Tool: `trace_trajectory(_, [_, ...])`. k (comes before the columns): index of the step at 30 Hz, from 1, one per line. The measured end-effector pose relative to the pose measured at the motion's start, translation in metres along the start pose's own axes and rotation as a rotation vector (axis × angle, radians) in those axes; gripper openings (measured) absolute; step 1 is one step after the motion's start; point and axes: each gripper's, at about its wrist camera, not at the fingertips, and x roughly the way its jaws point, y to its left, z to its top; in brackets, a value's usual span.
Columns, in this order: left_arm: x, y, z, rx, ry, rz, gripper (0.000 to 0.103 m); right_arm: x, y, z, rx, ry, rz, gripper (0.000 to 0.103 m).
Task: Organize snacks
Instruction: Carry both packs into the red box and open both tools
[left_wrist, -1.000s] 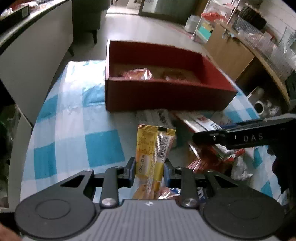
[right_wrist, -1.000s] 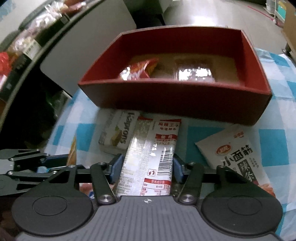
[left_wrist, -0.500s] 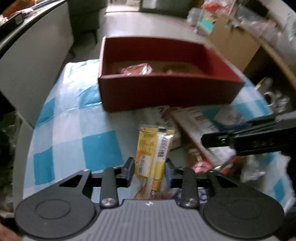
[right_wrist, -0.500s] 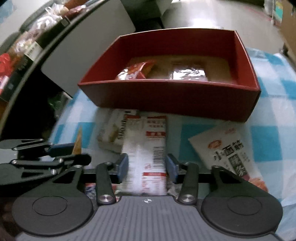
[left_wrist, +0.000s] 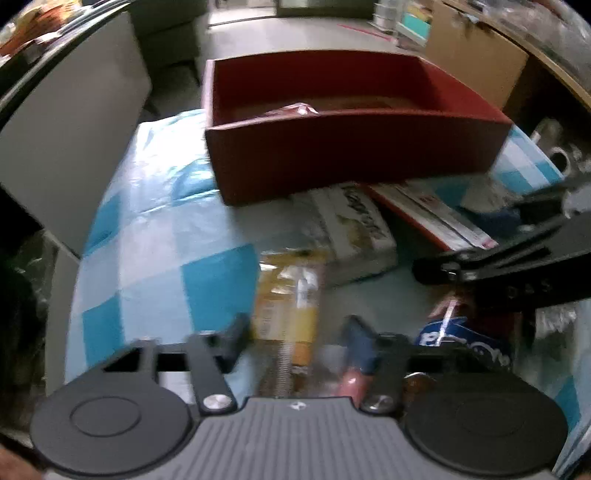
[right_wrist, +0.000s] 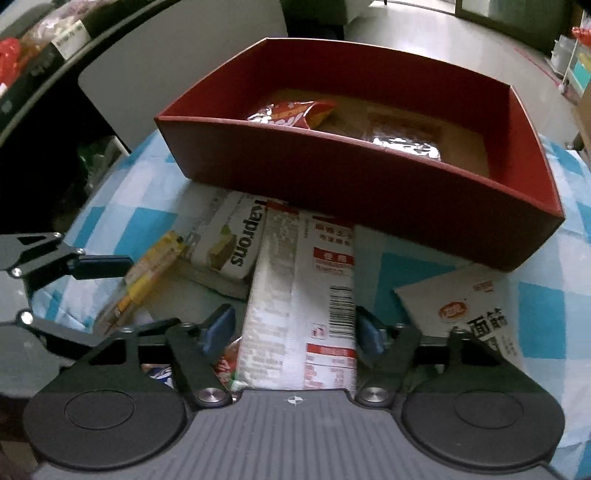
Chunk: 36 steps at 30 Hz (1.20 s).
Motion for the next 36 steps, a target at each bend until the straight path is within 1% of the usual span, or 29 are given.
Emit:
trace_trajectory(3, [-0.002, 0.014, 0.003, -0.071, 0.012, -0.046, 0.022, -0.003, -0.004, 0.0, 0.017, 0.0, 0.019, 0.063])
trace_trajectory(4, [-0.003, 0.017, 0.003, -0.087, 0.012, -0.051, 0.021, -0.002, -0.005, 0.001, 0.018, 0.0, 0.025, 0.063])
trace_trajectory(6, [-0.004, 0.023, 0.001, -0.114, 0.006, -0.036, 0.02, -0.003, -0.006, 0.0, 0.013, 0.0, 0.029, 0.062])
trace_trajectory(9, [-0.006, 0.027, 0.001, -0.134, 0.003, -0.038, 0.018, -0.004, -0.008, 0.0, 0.021, -0.001, 0.042, 0.061])
trace_trajectory(11, [-0.008, 0.028, 0.003, -0.144, -0.005, -0.053, 0.017, -0.007, -0.009, 0.001, 0.025, -0.005, 0.05, 0.06])
trace_trajectory(15, [-0.015, 0.029, 0.005, -0.173, -0.023, -0.086, 0.017, -0.015, -0.013, 0.001, 0.044, -0.024, 0.082, 0.06])
trace_trajectory(18, [-0.025, 0.032, 0.006, -0.203, -0.052, -0.133, 0.016, -0.017, -0.017, -0.001, 0.056, -0.027, 0.088, 0.06])
trace_trajectory(21, [-0.036, 0.031, 0.01, -0.211, -0.086, -0.152, 0.016, -0.024, -0.02, 0.0, 0.078, -0.041, 0.118, 0.06])
trace_trajectory(24, [-0.039, 0.03, 0.015, -0.222, -0.099, -0.172, 0.016, -0.034, -0.02, 0.002, 0.086, -0.068, 0.134, 0.06])
trace_trajectory(27, [-0.042, 0.029, 0.017, -0.229, -0.103, -0.197, 0.016, -0.04, -0.024, 0.003, 0.116, -0.081, 0.176, 0.06])
trace_trajectory(29, [-0.046, 0.027, 0.019, -0.224, -0.114, -0.211, 0.016, -0.046, -0.026, 0.002, 0.124, -0.092, 0.193, 0.06])
trace_trajectory(36, [-0.056, 0.024, 0.033, -0.251, -0.155, -0.266, 0.016, -0.059, -0.032, 0.004, 0.167, -0.132, 0.302, 0.06])
